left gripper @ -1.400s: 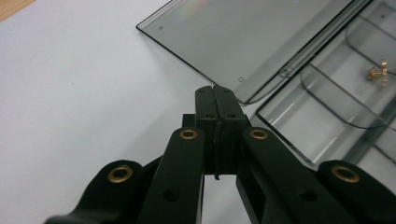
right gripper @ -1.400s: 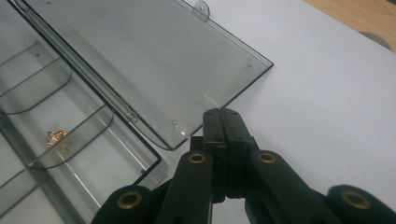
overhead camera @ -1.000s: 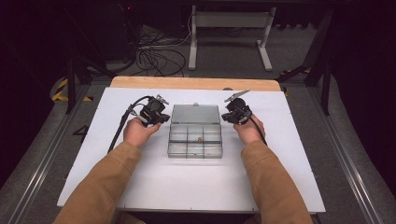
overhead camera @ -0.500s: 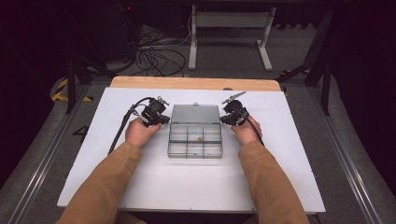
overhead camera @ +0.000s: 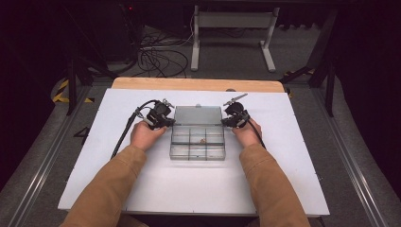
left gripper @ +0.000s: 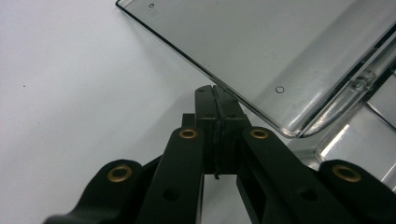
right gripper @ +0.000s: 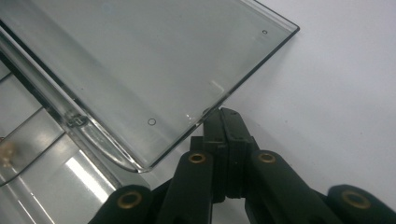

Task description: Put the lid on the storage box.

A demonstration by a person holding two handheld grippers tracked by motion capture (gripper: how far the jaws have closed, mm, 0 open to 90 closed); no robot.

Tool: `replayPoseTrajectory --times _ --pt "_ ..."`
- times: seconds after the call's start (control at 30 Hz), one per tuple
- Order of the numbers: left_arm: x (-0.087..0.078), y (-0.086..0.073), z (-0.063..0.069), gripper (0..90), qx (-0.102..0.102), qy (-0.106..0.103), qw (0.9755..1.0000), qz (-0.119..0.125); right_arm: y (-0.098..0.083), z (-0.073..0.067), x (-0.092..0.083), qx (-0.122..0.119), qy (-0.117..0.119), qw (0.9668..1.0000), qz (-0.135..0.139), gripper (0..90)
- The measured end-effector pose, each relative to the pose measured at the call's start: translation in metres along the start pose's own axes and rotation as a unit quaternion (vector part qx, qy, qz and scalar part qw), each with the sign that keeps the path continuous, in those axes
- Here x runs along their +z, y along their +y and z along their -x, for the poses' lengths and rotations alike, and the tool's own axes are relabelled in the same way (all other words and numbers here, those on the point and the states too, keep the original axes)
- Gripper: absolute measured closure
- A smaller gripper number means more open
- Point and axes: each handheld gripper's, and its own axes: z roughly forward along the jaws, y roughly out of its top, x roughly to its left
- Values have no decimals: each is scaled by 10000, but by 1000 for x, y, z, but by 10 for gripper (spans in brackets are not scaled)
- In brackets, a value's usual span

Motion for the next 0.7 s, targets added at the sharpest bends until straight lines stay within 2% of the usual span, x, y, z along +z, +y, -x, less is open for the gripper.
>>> replayPoseTrajectory --times 0.7 --pt "3 2 -2 896 -131 -52 9999 66 1 1 4 19 -36 9999 145 900"
